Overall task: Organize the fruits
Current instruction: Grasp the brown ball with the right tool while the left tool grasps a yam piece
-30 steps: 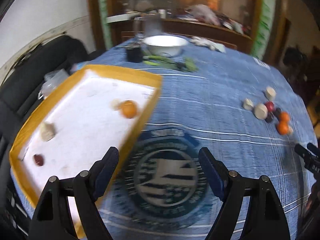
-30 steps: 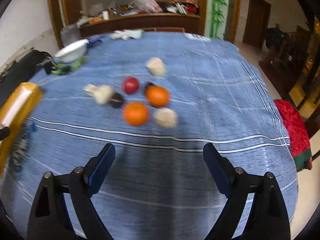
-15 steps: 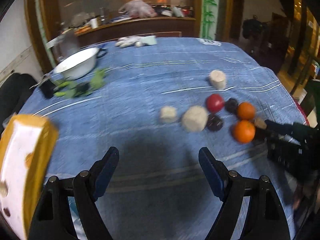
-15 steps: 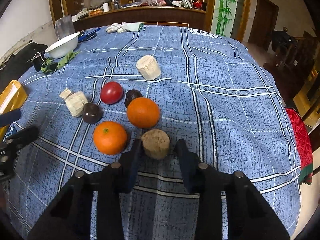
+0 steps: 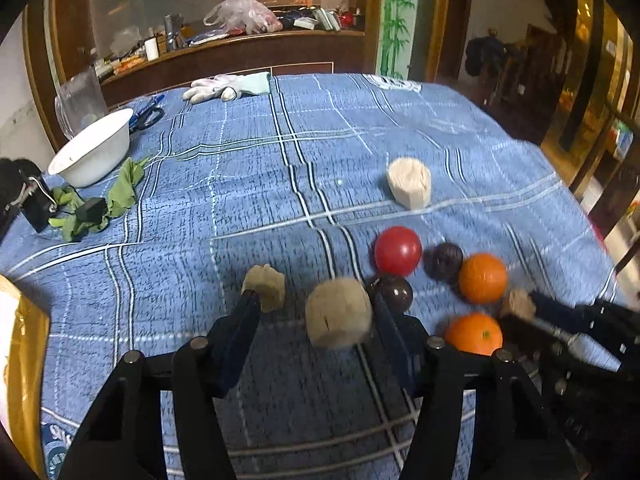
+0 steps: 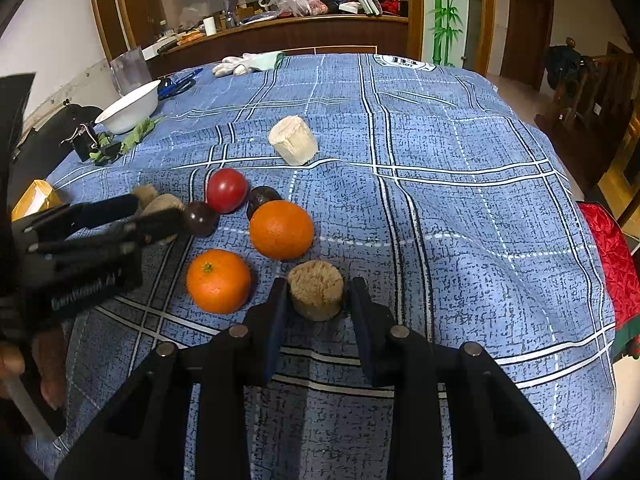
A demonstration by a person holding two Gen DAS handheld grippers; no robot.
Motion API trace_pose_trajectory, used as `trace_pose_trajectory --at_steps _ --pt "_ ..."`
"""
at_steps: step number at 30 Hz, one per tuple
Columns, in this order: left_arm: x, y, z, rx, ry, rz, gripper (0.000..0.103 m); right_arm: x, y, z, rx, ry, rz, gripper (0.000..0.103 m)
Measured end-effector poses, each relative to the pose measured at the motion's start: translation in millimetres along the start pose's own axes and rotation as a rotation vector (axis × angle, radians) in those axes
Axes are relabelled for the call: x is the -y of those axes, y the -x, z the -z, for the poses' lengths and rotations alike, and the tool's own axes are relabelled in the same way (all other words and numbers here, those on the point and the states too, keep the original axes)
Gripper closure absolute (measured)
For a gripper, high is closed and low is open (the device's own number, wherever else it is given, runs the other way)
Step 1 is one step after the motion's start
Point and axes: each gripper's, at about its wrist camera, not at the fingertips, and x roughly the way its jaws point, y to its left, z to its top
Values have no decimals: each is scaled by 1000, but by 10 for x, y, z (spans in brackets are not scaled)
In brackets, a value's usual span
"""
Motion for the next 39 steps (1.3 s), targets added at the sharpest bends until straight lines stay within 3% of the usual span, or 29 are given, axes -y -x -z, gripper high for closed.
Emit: trace_pose_trajectory --at_steps 2,4,6,24,32,39 --pt "-10 0 -1 20 -1 12 46 2 0 -3 0 0 0 70" --pt "56 6 21 27 -35 24 62 3 0 -2 0 0 0 70" --pt "134 34 95 25 -92 44 68 6 0 -1 0 -2 -3 70" --pt "43 104 146 6 -68 91 69 15 1 -4 2 -7 -9 70" --pt "-160 386 403 -20 -30 98 69 35 33 2 17 -22 12 70" --pt "-370 737 647 5 5 93 70 -113 269 68 53 -14 10 70"
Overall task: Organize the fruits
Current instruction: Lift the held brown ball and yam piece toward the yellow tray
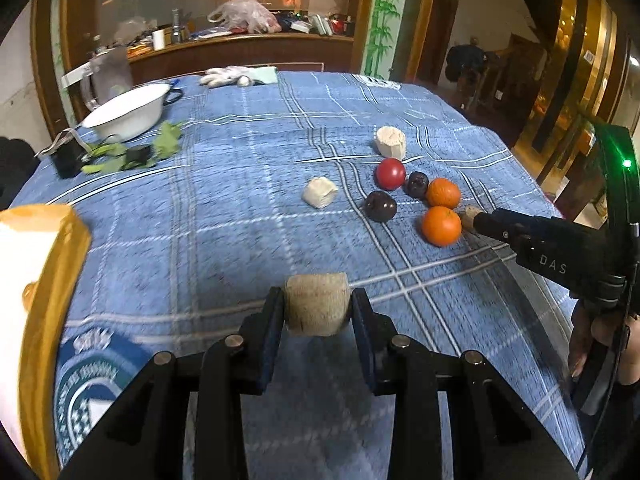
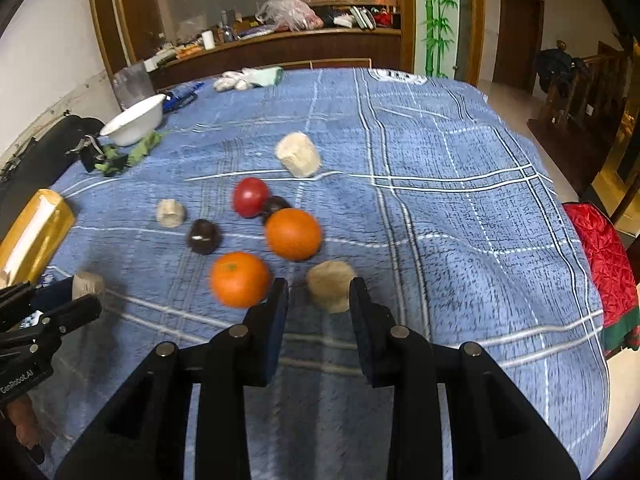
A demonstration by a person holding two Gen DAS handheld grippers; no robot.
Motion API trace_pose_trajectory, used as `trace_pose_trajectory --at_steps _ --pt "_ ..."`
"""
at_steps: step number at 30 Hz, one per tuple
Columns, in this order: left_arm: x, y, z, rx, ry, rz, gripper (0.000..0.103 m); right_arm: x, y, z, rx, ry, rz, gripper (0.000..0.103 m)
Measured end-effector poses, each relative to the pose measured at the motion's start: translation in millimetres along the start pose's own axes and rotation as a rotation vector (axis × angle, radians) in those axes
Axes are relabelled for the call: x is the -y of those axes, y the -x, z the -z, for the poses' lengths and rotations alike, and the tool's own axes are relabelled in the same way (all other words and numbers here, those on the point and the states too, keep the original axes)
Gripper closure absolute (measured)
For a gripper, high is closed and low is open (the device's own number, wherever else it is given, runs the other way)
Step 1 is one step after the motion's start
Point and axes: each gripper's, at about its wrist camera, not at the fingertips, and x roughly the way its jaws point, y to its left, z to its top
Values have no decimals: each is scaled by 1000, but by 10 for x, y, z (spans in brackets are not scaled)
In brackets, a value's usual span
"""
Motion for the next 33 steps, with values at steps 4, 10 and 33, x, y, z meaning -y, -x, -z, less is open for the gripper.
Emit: trace_pose_trajectory --at_steps 4,10,33 --pt "-66 172 100 19 10 2 70 -178 178 89 16 30 -1 70" --pt "-133 308 192 40 31 8 70 -251 318 149 35 63 45 70" --pt "-165 319 178 55 46 32 70 -43 -1 45 -21 52 54 73"
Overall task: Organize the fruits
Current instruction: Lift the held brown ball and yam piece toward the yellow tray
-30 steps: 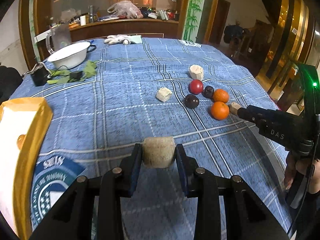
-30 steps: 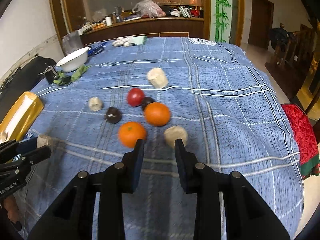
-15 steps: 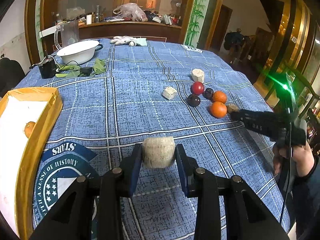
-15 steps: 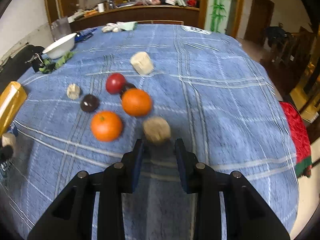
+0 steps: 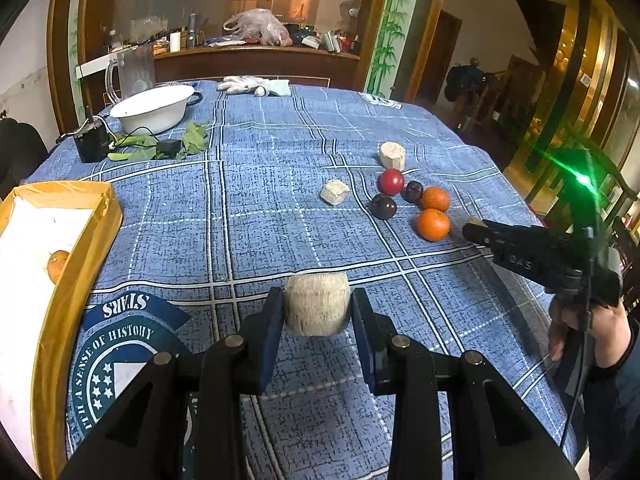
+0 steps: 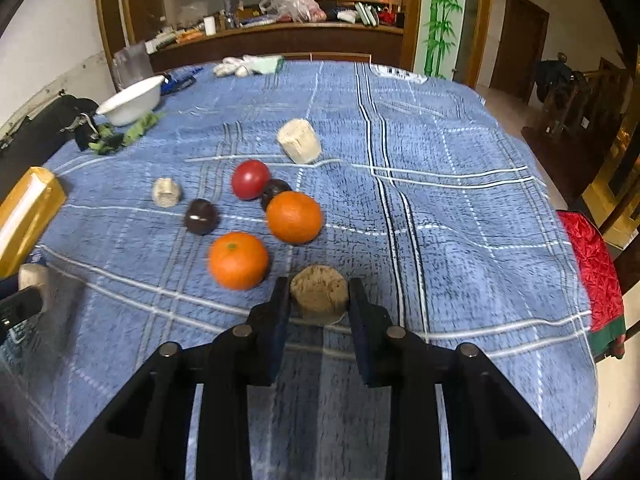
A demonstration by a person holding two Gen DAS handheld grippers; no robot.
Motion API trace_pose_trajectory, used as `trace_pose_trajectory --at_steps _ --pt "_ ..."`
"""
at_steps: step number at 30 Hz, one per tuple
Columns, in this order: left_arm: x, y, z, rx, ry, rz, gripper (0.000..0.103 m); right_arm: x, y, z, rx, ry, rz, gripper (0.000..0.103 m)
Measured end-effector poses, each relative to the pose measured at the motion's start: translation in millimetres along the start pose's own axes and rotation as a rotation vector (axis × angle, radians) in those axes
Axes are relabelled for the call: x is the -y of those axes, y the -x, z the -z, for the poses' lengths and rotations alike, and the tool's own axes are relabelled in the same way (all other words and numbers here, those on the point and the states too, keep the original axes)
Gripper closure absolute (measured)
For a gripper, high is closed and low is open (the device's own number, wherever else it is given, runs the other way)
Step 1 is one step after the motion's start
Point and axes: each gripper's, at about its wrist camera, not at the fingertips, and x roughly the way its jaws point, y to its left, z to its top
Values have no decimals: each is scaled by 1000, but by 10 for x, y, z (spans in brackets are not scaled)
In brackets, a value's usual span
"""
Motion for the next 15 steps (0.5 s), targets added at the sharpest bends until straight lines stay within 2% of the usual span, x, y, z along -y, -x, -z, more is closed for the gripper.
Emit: trace_pose_trajectory --at_steps 8,15 --pt "11 189 53 26 -4 -1 70 -211 446 88 60 21 -36 73" --pt "-53 365 88 55 9 -15 70 -381 546 179 58 29 -66 73"
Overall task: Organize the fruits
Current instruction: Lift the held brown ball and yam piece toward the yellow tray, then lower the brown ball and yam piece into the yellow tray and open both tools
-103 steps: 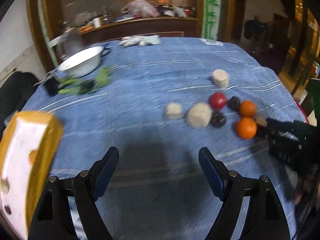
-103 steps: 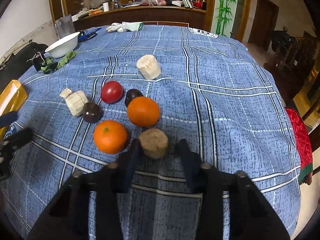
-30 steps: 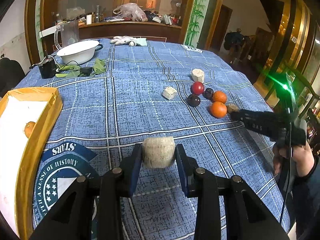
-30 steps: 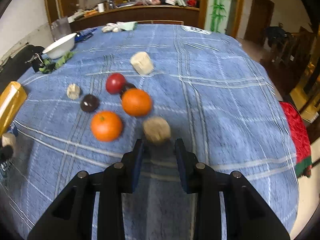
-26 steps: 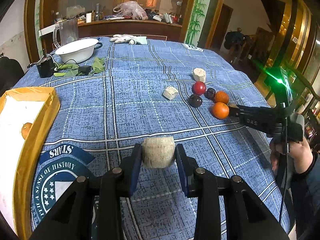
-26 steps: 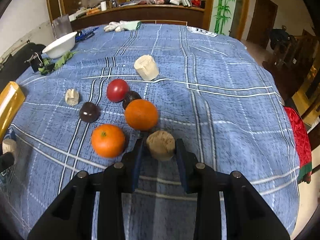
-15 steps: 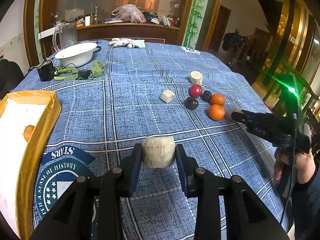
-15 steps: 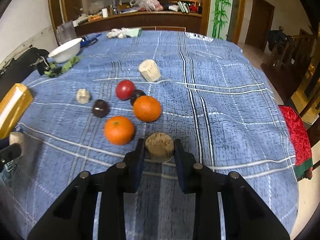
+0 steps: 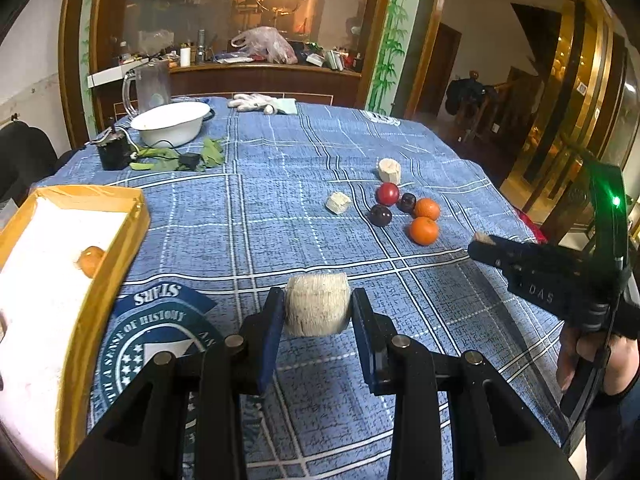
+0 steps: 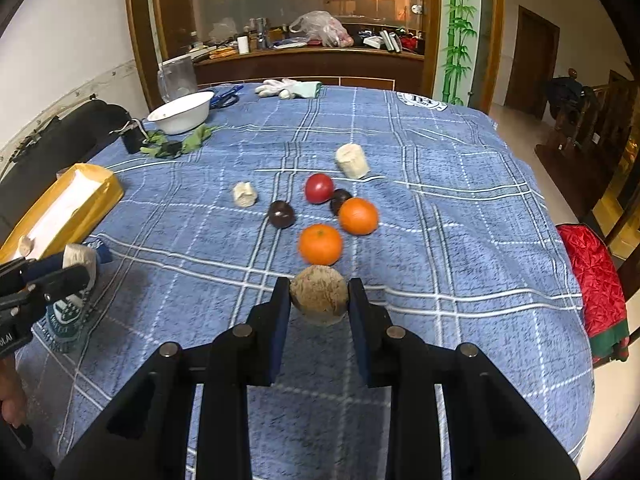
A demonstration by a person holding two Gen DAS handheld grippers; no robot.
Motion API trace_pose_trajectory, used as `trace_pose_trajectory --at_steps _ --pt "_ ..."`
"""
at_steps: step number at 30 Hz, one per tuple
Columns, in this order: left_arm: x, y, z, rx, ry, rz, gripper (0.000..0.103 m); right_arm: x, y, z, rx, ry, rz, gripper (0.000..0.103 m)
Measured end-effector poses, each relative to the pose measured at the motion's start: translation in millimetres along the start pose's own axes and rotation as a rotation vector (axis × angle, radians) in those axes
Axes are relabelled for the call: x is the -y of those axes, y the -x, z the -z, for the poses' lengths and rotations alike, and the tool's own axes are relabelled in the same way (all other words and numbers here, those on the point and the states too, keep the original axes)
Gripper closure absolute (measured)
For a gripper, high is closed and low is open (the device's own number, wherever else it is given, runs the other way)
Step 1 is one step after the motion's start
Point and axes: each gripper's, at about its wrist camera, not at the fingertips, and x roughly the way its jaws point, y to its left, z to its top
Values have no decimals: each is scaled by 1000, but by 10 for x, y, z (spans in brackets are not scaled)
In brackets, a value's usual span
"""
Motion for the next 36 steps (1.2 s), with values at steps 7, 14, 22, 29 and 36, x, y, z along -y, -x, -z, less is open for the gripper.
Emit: trace_pose_trajectory --at_steps 7,14,22,29,36 --pt "-94 131 35 21 25 -29 70 -223 134 90 10 20 -27 73" --pt "-199 292 78 48 52 -66 70 -457 259 111 31 53 -65 73" --pt "-438 482 126 72 107 -121 70 -705 331 89 56 80 -113 73" --pt "-738 651 160 98 169 -187 70 -948 301 41 64 105 -161 73" --pt "-1069 843 208 123 241 -264 70 -1259 274 -45 74 145 -212 73"
